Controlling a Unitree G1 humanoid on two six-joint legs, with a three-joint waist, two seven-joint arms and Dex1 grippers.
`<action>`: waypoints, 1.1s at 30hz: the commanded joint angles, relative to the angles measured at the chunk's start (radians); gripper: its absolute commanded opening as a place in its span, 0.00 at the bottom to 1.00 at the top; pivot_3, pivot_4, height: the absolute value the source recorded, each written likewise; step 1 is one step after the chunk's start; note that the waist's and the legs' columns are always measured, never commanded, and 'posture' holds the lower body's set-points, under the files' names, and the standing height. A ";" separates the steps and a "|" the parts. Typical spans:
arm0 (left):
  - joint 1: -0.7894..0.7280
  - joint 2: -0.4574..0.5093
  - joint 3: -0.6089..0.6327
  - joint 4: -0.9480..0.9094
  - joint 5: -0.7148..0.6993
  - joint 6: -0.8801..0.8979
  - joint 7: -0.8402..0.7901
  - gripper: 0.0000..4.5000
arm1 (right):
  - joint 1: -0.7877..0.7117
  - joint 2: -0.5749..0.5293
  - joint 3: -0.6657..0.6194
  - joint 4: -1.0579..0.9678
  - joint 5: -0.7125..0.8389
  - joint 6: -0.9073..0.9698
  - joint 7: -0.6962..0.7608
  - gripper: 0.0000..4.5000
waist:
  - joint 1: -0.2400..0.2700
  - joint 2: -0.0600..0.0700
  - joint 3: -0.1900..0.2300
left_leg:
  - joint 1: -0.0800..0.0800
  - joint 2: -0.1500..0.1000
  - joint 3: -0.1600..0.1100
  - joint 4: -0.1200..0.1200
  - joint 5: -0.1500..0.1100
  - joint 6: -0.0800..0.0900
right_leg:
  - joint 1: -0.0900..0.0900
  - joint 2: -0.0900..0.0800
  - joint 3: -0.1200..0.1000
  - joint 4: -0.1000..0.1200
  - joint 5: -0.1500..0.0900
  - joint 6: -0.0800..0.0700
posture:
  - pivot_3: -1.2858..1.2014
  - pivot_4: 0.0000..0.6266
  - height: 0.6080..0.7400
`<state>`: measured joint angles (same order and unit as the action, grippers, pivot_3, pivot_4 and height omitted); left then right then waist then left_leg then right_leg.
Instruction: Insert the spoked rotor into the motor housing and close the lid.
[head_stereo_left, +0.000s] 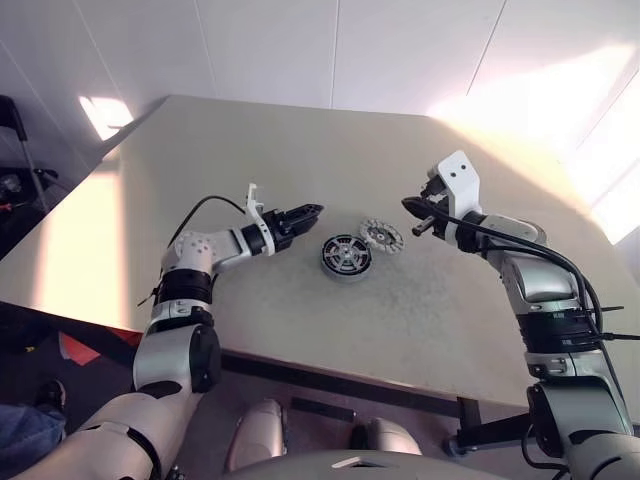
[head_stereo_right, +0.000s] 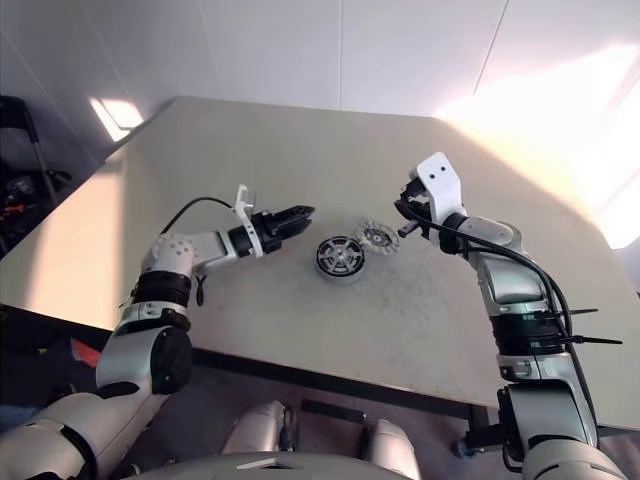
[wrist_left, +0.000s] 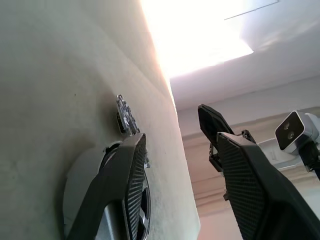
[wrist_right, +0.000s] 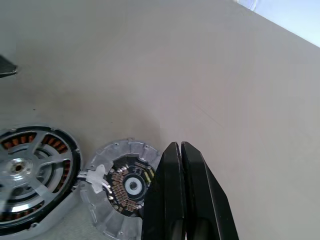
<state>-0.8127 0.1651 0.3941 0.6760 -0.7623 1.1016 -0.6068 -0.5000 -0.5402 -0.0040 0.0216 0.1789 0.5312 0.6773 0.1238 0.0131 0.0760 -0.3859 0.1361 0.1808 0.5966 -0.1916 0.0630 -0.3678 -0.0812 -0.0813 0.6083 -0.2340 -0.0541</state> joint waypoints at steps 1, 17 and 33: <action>-0.010 0.025 0.009 -0.042 -0.006 -0.032 -0.016 0.53 | 0.014 0.011 0.011 -0.106 0.053 -0.014 0.049 0.00 | 0.000 0.000 0.000 | 0.000 0.000 0.000 0.000 0.000 0.000 | 0.000 0.000 0.000 0.000 0.000 0.000 | 0.52 0.00 1.00; 0.082 0.018 -0.039 -0.123 0.047 -0.167 0.006 0.53 | 0.113 0.152 0.156 0.086 -0.011 -0.023 0.011 0.00 | -0.001 0.001 -0.001 | 0.001 0.000 0.000 0.000 0.000 -0.001 | 0.001 0.000 0.000 0.000 0.000 0.000 | 0.52 0.00 1.00; 0.104 0.002 -0.051 -0.127 0.064 -0.197 0.034 0.53 | 0.021 0.079 0.095 -0.163 0.051 0.021 0.045 0.00 | -0.002 0.000 0.000 | 0.002 0.000 0.000 -0.001 0.001 -0.001 | 0.001 0.000 0.000 0.000 0.000 0.000 | 0.52 0.00 1.00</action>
<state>-0.7031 0.1619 0.3422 0.5802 -0.6946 0.9130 -0.5742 -0.4646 -0.4560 0.1076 -0.0924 0.2056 0.5477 0.7192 0.1220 0.0127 0.0756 -0.3840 0.1361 0.1806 0.5950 -0.1912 0.0616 -0.3666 -0.0810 -0.0811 0.6082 -0.2340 -0.0538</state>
